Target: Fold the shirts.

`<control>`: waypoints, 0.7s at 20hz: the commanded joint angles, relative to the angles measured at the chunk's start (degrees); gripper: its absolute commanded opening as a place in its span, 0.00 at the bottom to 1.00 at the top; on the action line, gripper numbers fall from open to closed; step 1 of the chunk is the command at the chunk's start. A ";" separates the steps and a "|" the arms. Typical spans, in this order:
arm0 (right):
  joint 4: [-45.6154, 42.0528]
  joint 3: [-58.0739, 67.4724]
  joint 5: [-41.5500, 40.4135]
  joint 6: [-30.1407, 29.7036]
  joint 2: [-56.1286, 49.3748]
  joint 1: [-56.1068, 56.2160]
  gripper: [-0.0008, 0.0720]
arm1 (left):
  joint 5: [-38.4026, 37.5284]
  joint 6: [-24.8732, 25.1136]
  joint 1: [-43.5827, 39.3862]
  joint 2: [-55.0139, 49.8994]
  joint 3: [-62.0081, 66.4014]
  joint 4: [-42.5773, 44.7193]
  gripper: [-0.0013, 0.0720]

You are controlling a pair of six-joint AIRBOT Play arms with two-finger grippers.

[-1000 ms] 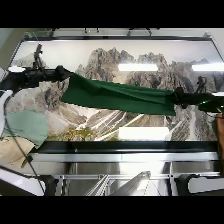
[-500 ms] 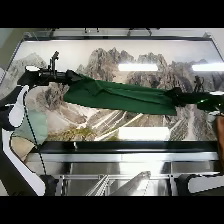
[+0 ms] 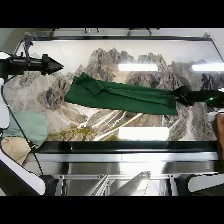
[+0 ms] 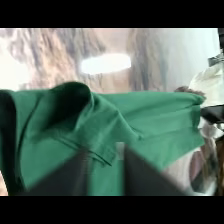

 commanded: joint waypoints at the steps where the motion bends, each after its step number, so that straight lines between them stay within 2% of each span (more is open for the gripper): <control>1: -1.25 0.74 2.54 3.67 -4.00 2.75 0.71 | -3.10 1.14 0.96 4.15 -2.69 -3.28 0.02; 3: 0.57 1.62 3.76 3.63 -4.90 4.07 0.64 | -5.53 2.01 -0.35 6.43 -2.69 -3.72 0.02; 4: 1.53 2.03 4.52 3.63 -4.92 4.39 0.25 | -6.03 2.16 -1.68 7.63 -2.69 -3.39 0.02; 5: 2.45 2.51 4.90 3.63 -4.79 4.48 0.03 | -6.29 2.34 -3.39 8.59 -2.69 -2.95 0.02; 8: 2.27 3.69 7.21 3.69 -3.58 3.69 0.03 | -6.05 2.12 -11.65 10.78 -2.69 4.63 0.01; 10: 2.38 3.69 9.05 3.91 -2.38 3.17 0.03 | -4.11 -0.39 -18.86 11.04 -2.69 11.74 0.02; 14: 2.40 3.69 11.63 3.91 0.55 3.21 0.03 | 8.72 -3.85 -33.64 8.28 -2.67 24.33 0.02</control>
